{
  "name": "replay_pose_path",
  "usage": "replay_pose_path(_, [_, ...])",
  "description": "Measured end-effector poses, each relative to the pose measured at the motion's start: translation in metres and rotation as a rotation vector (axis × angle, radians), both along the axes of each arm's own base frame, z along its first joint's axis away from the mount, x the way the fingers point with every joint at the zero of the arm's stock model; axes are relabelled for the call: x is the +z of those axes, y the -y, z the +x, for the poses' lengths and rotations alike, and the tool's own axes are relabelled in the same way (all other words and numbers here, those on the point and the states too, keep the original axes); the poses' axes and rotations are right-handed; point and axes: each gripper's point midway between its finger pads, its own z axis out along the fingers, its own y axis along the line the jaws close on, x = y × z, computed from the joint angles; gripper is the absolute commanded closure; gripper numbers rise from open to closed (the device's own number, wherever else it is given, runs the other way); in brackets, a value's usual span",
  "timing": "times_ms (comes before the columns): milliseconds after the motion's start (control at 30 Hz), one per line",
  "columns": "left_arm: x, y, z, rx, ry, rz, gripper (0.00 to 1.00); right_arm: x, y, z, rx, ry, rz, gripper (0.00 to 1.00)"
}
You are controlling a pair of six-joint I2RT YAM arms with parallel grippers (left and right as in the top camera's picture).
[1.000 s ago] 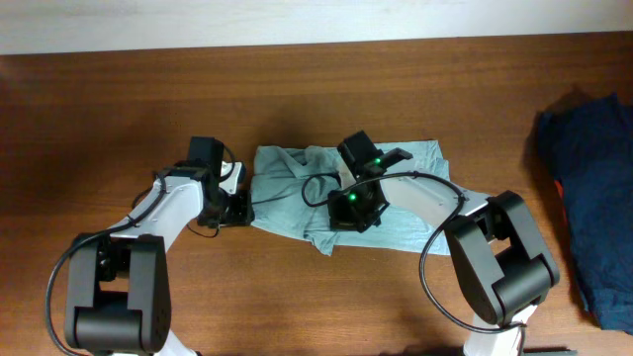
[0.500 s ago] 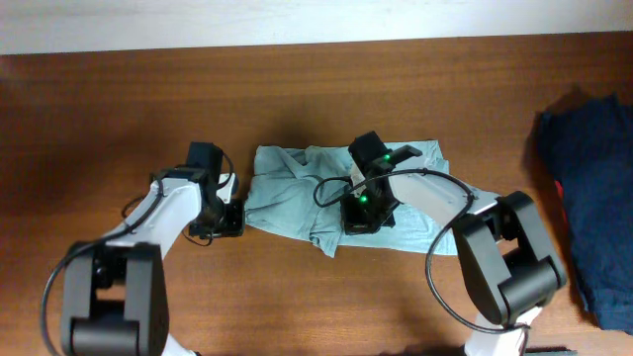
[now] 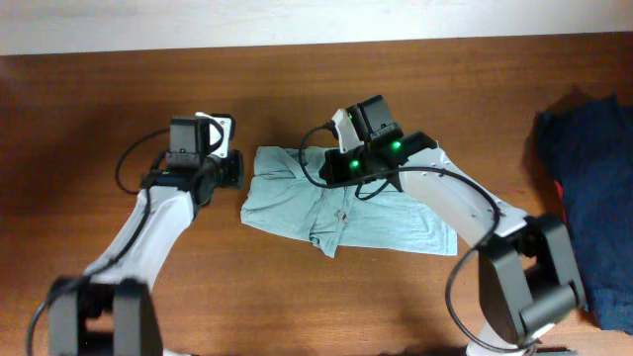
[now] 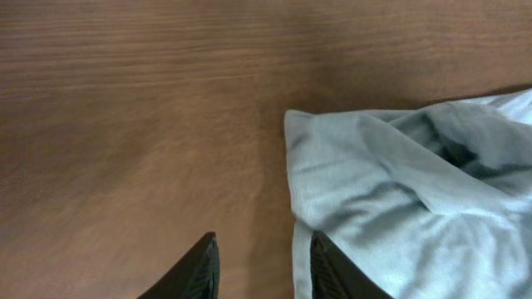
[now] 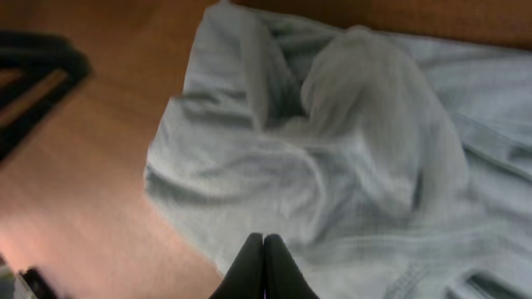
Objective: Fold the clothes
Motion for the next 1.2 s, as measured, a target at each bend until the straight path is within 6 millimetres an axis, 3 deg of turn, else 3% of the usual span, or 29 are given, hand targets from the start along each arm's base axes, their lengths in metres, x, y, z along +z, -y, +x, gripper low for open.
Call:
replay_pose_path(267, [-0.048,0.018,0.019,-0.108,-0.007,-0.034,0.68,-0.048,-0.008,0.015,-0.044,-0.062,0.008,0.96])
replay_pose_path(400, [-0.065,0.020,0.016,-0.123,-0.043,-0.037,0.72,-0.060,-0.009,0.024,-0.064,-0.048,0.001,0.96])
replay_pose_path(533, [-0.082,0.017,0.002,-0.121,-0.122,-0.029,0.76,-0.075,0.010,0.041,-0.142,0.010,-0.111,0.96])
replay_pose_path(700, [-0.085,0.010,-0.004,-0.102,-0.162,0.009,0.79,-0.082,0.043,0.057,-0.244,0.065,-0.247,0.96])
replay_pose_path(900, [-0.085,0.005,-0.006,-0.102,-0.176,0.044,0.81,-0.088,0.068,0.057,-0.293,0.045,-0.327,0.96])
replay_pose_path(1033, [-0.084,0.002,-0.010,-0.097,-0.201,0.055,0.73,-0.091,0.070,0.041,-0.261,-0.028,-0.354,0.96])
replay_pose_path(1167, [-0.075,-0.001,-0.020,-0.093,-0.248,0.074,0.66,-0.072,0.058,0.030,-0.189,-0.076,-0.303,0.96])
replay_pose_path(1200, [-0.062,-0.001,-0.018,-0.093,-0.231,0.073,0.66,-0.062,0.054,0.028,-0.173,-0.074,-0.275,0.96])
